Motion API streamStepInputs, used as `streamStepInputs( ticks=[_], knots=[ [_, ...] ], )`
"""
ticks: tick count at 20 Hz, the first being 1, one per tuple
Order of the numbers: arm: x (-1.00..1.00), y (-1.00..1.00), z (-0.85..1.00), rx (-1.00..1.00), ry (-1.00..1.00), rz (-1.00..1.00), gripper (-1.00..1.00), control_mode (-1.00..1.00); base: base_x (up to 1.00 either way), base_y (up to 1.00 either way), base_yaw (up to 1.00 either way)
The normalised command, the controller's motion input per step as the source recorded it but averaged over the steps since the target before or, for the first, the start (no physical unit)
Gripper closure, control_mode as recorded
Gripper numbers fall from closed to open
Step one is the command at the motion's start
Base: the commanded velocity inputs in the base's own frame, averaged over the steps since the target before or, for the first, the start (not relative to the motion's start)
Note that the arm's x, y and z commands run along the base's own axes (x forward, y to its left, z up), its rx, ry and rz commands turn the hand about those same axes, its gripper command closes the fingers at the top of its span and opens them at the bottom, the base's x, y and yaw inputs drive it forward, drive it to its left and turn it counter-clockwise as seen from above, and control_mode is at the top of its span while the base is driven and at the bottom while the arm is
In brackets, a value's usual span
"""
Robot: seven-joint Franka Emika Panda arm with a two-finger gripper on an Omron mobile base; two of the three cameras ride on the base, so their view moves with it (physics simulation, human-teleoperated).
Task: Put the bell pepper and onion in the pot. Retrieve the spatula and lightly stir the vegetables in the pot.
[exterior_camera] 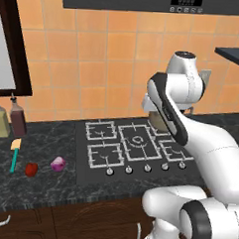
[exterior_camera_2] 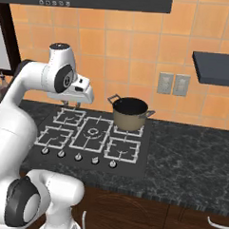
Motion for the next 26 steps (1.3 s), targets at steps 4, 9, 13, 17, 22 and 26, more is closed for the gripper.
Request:
streamStepInputs(
  ticks=[4,9,13,17,22,26],
  knots=[
    [-0.2,0.75,-0.51,-0.05,0.02,0.24,-1.0,-1.0,0.0,0.0,0.0],
    [-0.44,1.0,-0.99,-0.01,0.0,0.71,-1.0,-1.0,0.0,0.0,0.0],
    [-0.04,0.77,-0.66,-0.04,0.09,0.44,-1.0,-1.0,0.0,0.0,0.0],
    [0.14,0.76,-0.19,-0.1,0.12,0.09,-1.0,-1.0,0.0,0.0,0.0],
    [0.39,0.97,-0.13,-0.04,0.16,0.01,-1.0,-1.0,0.0,0.0,0.0],
    [0.64,1.0,-0.11,-0.02,0.2,0.07,-1.0,-1.0,0.0,0.0,0.0]
  ],
)
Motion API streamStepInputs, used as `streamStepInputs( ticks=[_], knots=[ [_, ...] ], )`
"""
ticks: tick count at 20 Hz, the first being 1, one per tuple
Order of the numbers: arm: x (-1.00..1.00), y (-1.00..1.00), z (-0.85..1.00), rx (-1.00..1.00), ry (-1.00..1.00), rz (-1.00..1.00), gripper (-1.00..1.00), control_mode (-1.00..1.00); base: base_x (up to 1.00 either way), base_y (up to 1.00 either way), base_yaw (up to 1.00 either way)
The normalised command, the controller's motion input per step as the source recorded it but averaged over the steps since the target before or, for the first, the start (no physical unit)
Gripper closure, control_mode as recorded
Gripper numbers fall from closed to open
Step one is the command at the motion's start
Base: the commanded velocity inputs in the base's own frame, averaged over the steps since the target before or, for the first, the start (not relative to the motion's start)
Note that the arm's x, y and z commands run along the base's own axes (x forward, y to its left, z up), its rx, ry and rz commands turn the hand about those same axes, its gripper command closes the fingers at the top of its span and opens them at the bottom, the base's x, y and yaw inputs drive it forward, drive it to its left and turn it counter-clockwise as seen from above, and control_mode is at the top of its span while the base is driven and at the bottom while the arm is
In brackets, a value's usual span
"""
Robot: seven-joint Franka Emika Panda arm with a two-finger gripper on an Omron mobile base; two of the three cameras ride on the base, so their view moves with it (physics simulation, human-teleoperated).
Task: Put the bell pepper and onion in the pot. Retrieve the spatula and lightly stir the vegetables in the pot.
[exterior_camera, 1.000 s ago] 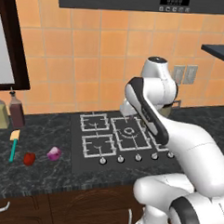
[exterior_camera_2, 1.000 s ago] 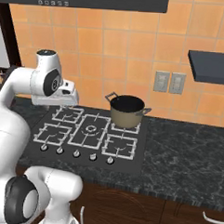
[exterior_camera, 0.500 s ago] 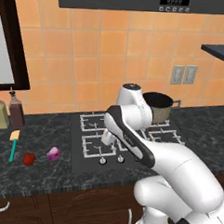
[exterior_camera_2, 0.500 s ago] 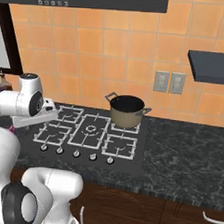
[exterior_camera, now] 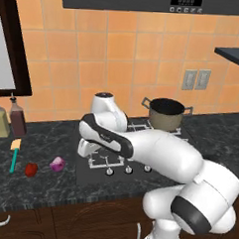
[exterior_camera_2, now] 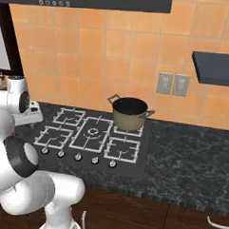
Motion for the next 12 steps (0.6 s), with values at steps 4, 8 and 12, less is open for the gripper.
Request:
streamStepInputs(
  ticks=[4,8,12],
  knots=[
    [0.56,0.86,-0.29,-0.01,0.07,0.02,-1.0,-1.0,0.0,0.0,0.0],
    [0.0,0.02,-0.02,0.0,0.0,0.03,-1.0,-1.0,0.0,0.0,0.0],
    [0.09,0.28,-0.25,0.04,-0.13,0.0,-1.0,-1.0,0.0,0.0,0.0]
  ],
)
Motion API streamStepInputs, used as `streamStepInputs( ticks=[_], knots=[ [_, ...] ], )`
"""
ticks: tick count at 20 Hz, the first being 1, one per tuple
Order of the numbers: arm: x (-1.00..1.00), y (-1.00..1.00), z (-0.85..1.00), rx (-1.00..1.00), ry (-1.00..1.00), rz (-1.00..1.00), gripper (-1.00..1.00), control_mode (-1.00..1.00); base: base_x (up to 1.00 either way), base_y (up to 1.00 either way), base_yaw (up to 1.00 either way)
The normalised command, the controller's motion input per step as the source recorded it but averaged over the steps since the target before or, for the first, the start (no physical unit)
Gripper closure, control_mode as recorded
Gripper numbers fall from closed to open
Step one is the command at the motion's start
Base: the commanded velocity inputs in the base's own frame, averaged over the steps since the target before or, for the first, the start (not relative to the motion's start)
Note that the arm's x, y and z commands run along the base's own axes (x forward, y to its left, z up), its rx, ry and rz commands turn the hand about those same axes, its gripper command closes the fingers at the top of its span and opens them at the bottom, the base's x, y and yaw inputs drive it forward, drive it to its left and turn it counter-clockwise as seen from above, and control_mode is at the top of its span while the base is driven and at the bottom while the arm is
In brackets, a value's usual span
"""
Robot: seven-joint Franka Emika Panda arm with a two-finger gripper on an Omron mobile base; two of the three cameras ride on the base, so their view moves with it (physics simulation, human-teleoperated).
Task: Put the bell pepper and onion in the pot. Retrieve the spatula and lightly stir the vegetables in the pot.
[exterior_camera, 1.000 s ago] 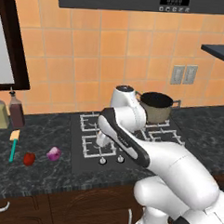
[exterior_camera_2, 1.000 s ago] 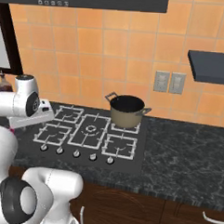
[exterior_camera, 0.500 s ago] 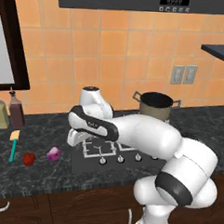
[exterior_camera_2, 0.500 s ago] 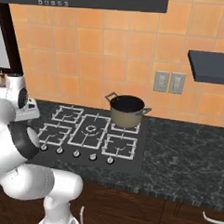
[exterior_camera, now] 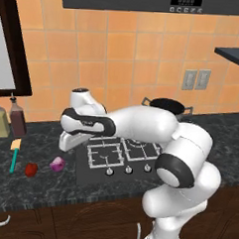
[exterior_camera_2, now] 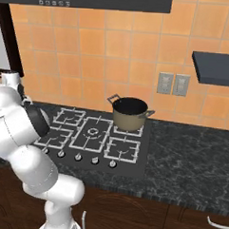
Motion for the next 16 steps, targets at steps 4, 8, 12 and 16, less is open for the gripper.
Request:
streamStepInputs(
  ticks=[4,8,12,16],
  knots=[
    [0.03,0.36,-0.27,0.04,-0.15,0.0,-1.0,-1.0,0.0,0.0,0.0],
    [0.0,0.21,-0.3,0.0,0.0,0.0,-1.0,-1.0,0.0,0.0,0.0],
    [0.01,0.31,-0.32,0.0,0.0,0.0,-1.0,-1.0,0.0,0.0,0.0],
    [0.0,0.31,-0.33,0.0,0.0,0.0,-1.0,-1.0,0.0,0.0,0.0]
  ],
)
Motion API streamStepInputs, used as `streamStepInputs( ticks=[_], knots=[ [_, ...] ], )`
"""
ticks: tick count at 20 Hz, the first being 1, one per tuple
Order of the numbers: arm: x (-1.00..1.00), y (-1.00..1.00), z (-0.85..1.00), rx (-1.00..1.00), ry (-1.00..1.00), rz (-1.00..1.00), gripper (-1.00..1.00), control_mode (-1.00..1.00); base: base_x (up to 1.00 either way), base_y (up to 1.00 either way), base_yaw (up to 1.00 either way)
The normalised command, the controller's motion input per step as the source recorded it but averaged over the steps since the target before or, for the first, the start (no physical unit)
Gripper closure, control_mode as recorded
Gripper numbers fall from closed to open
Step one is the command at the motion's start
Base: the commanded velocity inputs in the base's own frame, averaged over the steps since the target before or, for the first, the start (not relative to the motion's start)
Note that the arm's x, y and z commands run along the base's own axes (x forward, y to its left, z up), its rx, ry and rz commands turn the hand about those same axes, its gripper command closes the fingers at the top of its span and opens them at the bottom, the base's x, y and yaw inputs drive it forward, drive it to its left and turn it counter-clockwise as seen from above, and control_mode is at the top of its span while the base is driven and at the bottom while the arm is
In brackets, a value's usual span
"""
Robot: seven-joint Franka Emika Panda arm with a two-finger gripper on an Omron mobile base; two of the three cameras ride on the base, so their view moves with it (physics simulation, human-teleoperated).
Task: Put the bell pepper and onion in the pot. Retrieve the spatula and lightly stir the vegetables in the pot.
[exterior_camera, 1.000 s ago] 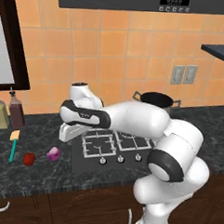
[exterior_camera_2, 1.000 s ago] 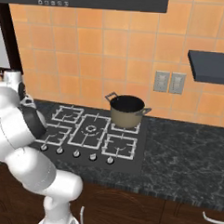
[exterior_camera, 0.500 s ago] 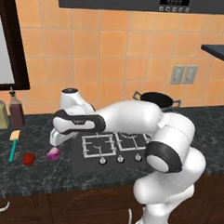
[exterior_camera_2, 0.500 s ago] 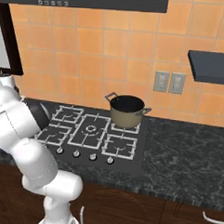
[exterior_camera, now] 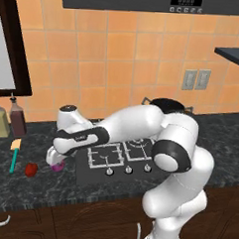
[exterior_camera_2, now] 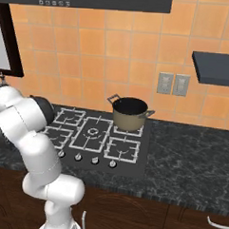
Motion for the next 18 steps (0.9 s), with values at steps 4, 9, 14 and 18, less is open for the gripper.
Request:
streamStepInputs(
  ticks=[4,9,14,18],
  knots=[
    [0.09,0.21,-0.32,0.0,0.0,0.0,-1.0,-1.0,0.0,0.0,0.0],
    [0.19,0.13,-0.28,0.0,0.0,0.0,-1.0,-1.0,0.0,0.0,0.0],
    [0.19,0.14,-0.27,0.0,0.0,0.0,-1.0,-1.0,0.0,0.0,0.0],
    [0.23,0.14,-0.2,0.0,0.0,0.0,-1.0,-1.0,0.0,0.0,0.0]
  ],
)
